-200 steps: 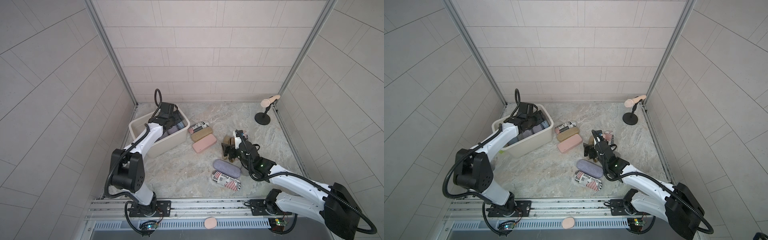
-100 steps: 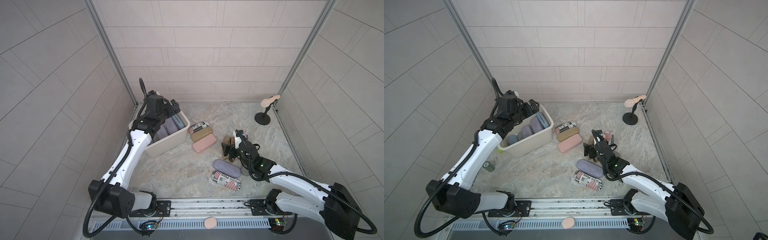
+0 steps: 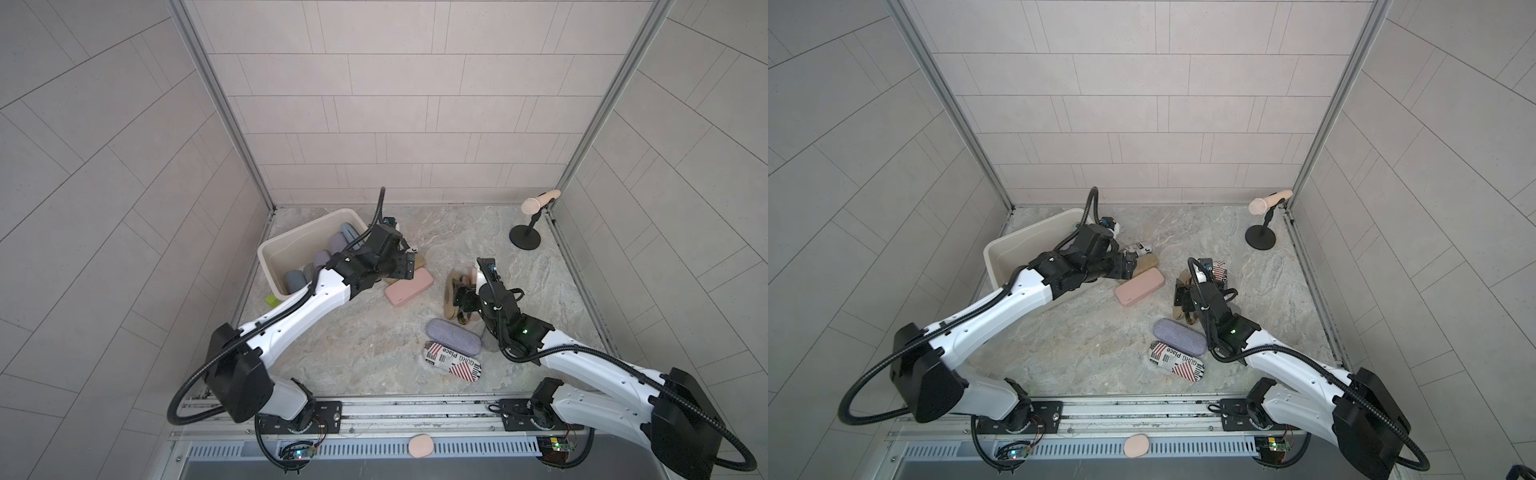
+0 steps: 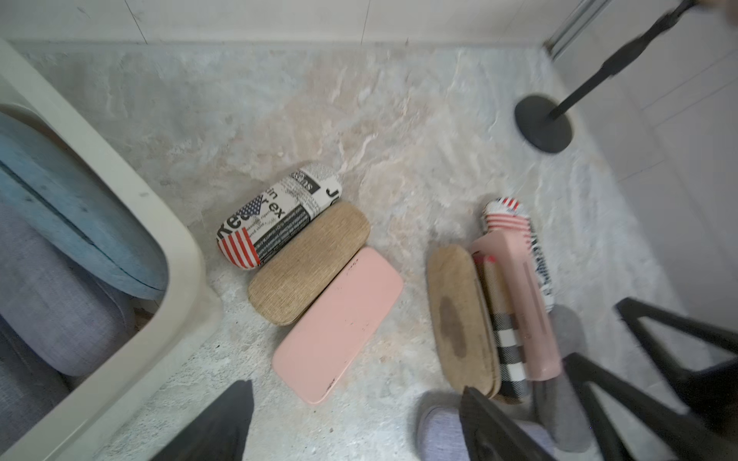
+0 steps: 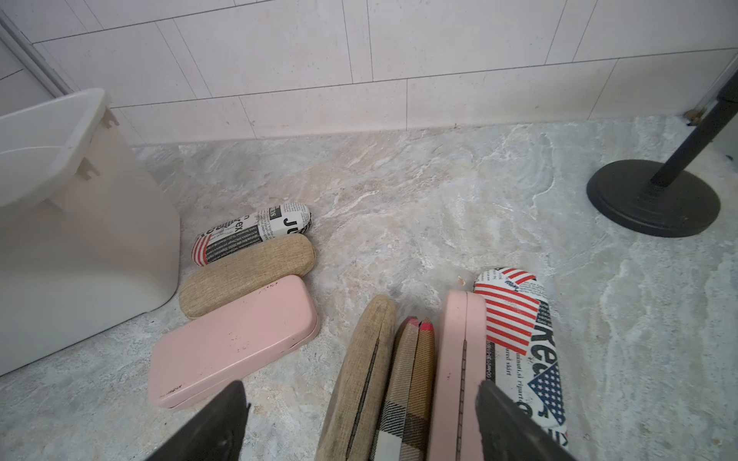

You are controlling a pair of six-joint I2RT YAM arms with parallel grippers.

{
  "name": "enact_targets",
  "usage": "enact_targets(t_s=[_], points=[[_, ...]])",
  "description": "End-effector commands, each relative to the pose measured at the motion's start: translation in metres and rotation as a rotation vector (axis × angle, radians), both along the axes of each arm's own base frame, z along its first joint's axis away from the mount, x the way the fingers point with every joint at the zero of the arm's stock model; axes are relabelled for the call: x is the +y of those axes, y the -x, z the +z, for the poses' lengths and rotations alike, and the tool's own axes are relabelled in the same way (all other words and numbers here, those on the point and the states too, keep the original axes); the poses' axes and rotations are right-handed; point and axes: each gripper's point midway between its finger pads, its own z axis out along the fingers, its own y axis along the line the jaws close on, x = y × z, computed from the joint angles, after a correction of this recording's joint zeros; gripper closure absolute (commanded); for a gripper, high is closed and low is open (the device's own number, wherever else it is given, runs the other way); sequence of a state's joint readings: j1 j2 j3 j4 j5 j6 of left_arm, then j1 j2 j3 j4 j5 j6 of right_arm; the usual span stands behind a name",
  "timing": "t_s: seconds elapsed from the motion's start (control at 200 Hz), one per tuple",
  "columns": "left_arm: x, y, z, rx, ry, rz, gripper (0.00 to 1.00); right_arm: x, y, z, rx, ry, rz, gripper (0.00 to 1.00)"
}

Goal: Put the glasses cases into the storage boxes
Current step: Pick up the glasses case at the center of the board.

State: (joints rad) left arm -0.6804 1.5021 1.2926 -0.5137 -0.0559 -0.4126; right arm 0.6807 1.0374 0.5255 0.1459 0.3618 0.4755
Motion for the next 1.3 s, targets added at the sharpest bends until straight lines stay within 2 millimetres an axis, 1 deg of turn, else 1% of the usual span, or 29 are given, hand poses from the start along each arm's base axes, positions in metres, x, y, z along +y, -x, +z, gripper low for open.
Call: enact_targets(t_s=[0.0, 0.1, 0.15, 0.24, 0.345, 0.48, 0.63, 0.745, 0.921, 1.131, 1.296], points=[[0.008, -0.006, -0.031, 0.051, -0.186, -0.045, 0.1, -0.012, 0.001, -0.002, 0.004, 0.014, -0.057, 0.05], [-0.001, -0.013, -0.054, 0.11, -0.248, -0.091, 0.07, -0.011, 0.001, -0.002, 0.009, 0.02, -0.054, 0.01], [-0.002, -0.017, -0.063, 0.138, -0.29, -0.104, 0.05, -0.011, 0.001, -0.003, 0.012, 0.024, -0.052, 0.0], [-0.003, -0.019, -0.084, 0.212, -0.379, -0.142, 0.04, -0.01, 0.002, -0.003, 0.014, 0.026, -0.042, 0.0], [-0.005, -0.014, -0.104, 0.272, -0.416, -0.181, 0.03, -0.01, 0.002, -0.002, 0.012, 0.025, -0.042, 0.0], [-0.001, -0.004, -0.128, 0.329, -0.449, -0.213, 0.02, -0.009, 0.002, -0.001, 0.01, 0.025, -0.038, 0.0], [-0.003, 0.004, -0.149, 0.372, -0.471, -0.249, 0.02, -0.009, 0.002, -0.001, 0.012, 0.022, -0.035, 0.0], [-0.01, 0.008, -0.16, 0.394, -0.462, -0.285, 0.02, -0.008, 0.002, -0.003, 0.017, 0.027, -0.032, 0.0], [-0.013, 0.011, -0.172, 0.421, -0.459, -0.302, 0.02, -0.007, 0.001, -0.003, 0.018, 0.025, -0.027, 0.0], [-0.02, 0.029, -0.17, 0.422, -0.466, -0.317, 0.03, -0.007, 0.001, -0.003, 0.019, 0.027, -0.029, 0.0], [-0.021, 0.038, -0.17, 0.424, -0.473, -0.304, 0.05, -0.005, 0.001, -0.005, 0.023, 0.027, -0.021, 0.0]])
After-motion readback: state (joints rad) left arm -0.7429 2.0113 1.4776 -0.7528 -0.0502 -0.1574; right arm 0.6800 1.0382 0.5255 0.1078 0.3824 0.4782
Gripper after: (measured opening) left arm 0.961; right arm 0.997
